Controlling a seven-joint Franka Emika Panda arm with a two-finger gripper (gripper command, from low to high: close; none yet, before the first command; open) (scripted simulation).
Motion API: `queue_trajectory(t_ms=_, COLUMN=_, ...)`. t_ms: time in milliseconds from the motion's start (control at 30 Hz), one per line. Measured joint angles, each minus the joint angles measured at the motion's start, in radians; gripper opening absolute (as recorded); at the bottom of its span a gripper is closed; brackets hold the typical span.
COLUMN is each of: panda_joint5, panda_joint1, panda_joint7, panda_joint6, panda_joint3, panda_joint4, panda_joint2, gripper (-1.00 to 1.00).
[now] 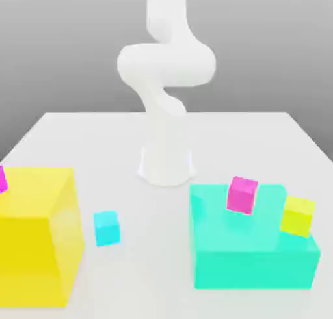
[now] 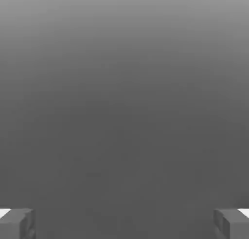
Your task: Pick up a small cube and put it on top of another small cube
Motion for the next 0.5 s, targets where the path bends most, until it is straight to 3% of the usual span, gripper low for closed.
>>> queue_trajectory(t_ms=500, panda_joint5=-0.018, panda_joint1=-0.345, panda_joint7=0.570, panda_joint6=0.394, panda_joint3=0.022, panda_joint4=-0.490, panda_joint2=0.453, gripper=0.00)
